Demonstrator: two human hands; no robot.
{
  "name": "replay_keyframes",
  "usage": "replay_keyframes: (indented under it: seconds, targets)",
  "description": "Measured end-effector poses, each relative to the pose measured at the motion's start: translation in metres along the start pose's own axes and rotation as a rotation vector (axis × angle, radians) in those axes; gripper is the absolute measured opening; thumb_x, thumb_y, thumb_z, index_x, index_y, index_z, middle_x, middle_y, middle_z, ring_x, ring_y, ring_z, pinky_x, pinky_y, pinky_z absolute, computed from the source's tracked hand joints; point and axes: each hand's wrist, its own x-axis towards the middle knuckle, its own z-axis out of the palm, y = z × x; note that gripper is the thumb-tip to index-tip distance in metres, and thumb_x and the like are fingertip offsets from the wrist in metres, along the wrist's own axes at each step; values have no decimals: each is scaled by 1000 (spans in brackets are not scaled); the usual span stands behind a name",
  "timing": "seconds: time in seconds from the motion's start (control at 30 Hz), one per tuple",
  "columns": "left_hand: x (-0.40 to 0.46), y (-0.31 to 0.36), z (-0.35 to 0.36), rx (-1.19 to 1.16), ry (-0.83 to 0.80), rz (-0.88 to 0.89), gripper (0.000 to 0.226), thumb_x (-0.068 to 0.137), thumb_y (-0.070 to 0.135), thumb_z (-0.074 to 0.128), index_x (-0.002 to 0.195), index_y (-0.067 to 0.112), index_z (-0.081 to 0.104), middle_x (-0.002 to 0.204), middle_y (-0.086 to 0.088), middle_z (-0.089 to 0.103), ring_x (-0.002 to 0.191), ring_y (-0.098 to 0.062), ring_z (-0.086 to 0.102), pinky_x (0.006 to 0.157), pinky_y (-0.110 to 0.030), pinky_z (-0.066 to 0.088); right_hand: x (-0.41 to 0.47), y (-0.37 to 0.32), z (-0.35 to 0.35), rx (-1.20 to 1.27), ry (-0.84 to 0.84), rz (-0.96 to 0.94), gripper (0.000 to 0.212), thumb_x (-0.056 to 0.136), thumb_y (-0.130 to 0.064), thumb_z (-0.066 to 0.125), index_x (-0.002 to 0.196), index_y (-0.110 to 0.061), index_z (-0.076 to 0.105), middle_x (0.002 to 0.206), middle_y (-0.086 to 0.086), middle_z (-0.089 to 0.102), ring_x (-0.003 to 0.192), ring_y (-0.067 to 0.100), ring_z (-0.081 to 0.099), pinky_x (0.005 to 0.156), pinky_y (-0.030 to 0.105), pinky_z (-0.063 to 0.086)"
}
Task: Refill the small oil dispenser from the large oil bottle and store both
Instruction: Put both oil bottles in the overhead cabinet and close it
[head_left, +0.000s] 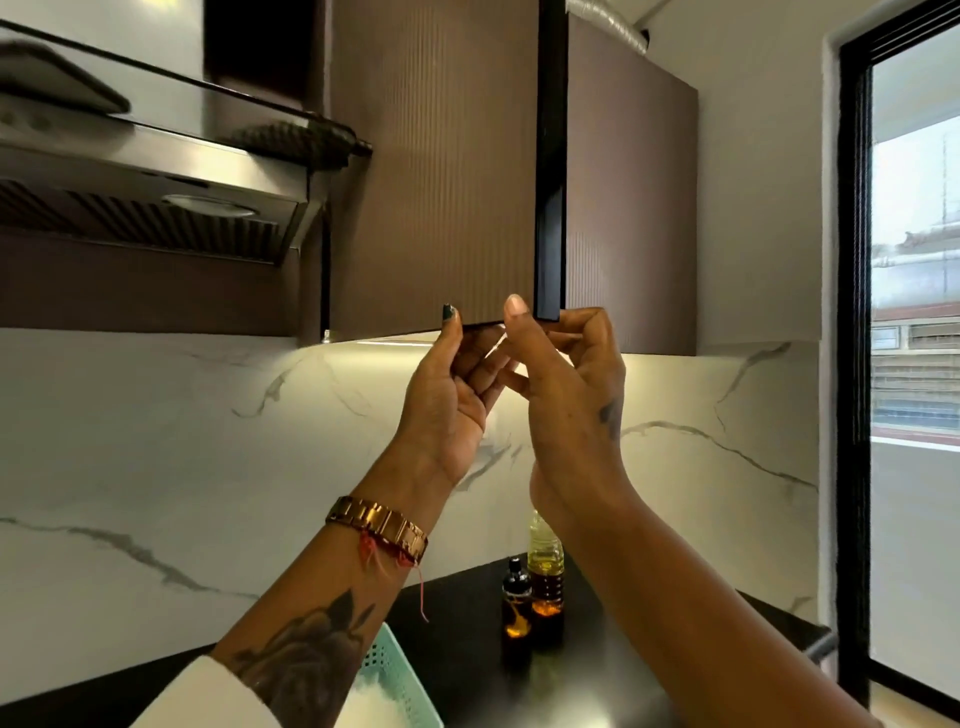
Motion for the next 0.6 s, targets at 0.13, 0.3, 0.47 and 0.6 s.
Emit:
replay_keyframes:
  seconds: [0.13, 0.3, 0.47, 0.6]
  targets:
    - [-15, 28, -18, 22, 6, -30, 31, 95, 38, 40, 92, 19, 65, 90, -1, 73, 99, -21, 66, 101, -41, 44, -21, -14, 28, -34, -45, -4, 17, 86, -36, 59, 84, -31, 43, 83, -19, 55, 70, -14, 57, 60, 2, 47]
    - [-31, 44, -22, 50, -28, -88, 25, 96, 33, 43, 91, 19, 63, 94, -3, 70, 102, -23, 64, 106, -44, 39, -31, -28, 46, -73, 30, 52, 21, 90, -37, 53, 100, -22, 41, 95, -6, 57, 78, 7, 57, 63, 7, 46]
    - [-39, 42, -17, 72, -49, -73, 24, 98, 37, 36, 92, 25, 57, 98, 2, 64, 102, -20, 58, 106, -42, 38, -35, -35, 38, -133, -22, 108, 27, 90, -37, 55, 107, -21, 43, 96, -10, 55, 92, 13, 57, 77, 19, 49]
    - [-45, 23, -19, 219, -58, -26, 25, 97, 41, 32, 106, 29, 52, 117, 3, 58, 103, -16, 55, 99, -37, 40, -42, -32, 23, -154, -15, 151, 35, 89, -40, 54, 116, -19, 47, 111, -7, 56, 105, 15, 55, 95, 38, 48]
